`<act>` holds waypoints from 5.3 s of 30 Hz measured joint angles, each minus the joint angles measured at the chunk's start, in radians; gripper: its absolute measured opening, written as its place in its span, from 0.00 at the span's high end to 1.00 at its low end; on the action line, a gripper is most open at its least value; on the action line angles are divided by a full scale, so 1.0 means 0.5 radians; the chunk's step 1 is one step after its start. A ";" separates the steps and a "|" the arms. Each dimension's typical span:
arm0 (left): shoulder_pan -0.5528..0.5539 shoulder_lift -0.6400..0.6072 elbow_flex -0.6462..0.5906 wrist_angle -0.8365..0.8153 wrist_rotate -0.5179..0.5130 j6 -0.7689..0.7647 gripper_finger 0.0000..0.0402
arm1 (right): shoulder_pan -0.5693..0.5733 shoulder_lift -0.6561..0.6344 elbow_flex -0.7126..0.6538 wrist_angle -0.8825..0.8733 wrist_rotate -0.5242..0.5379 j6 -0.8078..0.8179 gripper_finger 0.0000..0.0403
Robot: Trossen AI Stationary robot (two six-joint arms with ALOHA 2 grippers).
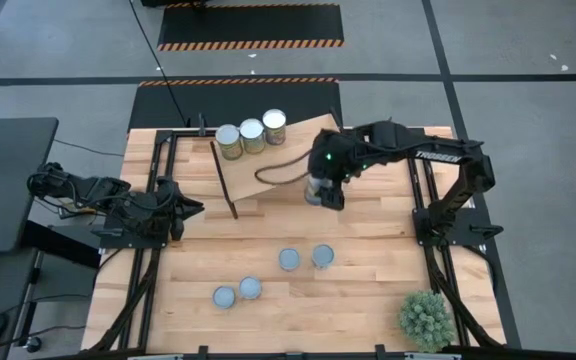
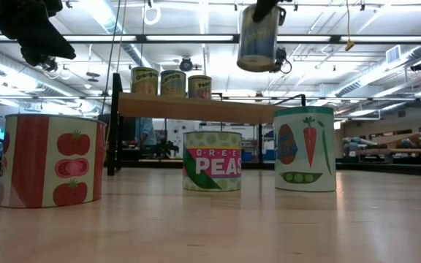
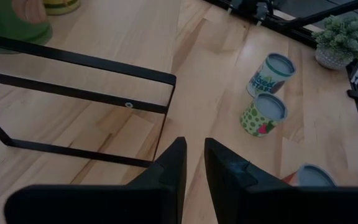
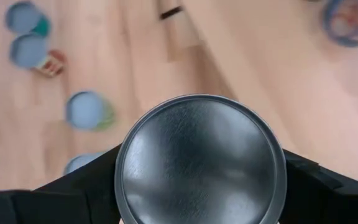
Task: Pick and place cans onto a shelf
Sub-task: Put the peas can on the shelf, then put the tuna fish can on the shelf
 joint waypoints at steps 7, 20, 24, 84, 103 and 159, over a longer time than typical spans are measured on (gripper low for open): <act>0.000 0.000 0.000 0.000 0.000 -0.001 0.84 | -0.337 0.000 0.022 0.079 -0.034 -0.238 0.21; 0.001 -0.001 0.000 0.001 -0.246 -0.002 0.84 | -0.900 0.410 0.278 0.131 -0.285 -0.835 0.21; 0.001 0.000 0.000 0.000 -0.249 -0.015 0.84 | -0.941 0.537 0.467 0.130 -0.286 -1.066 0.21; 0.000 0.000 0.000 -0.001 -0.207 -0.106 0.84 | -0.924 0.728 0.631 -0.011 -0.096 -1.071 0.01; 0.000 -0.001 0.000 -0.001 -0.208 -0.106 0.84 | -1.063 0.728 0.632 -0.157 -0.014 -1.107 0.01; 0.000 0.000 0.000 -0.003 -0.209 -0.157 0.84 | -0.999 0.726 0.720 -0.035 0.238 -0.932 0.26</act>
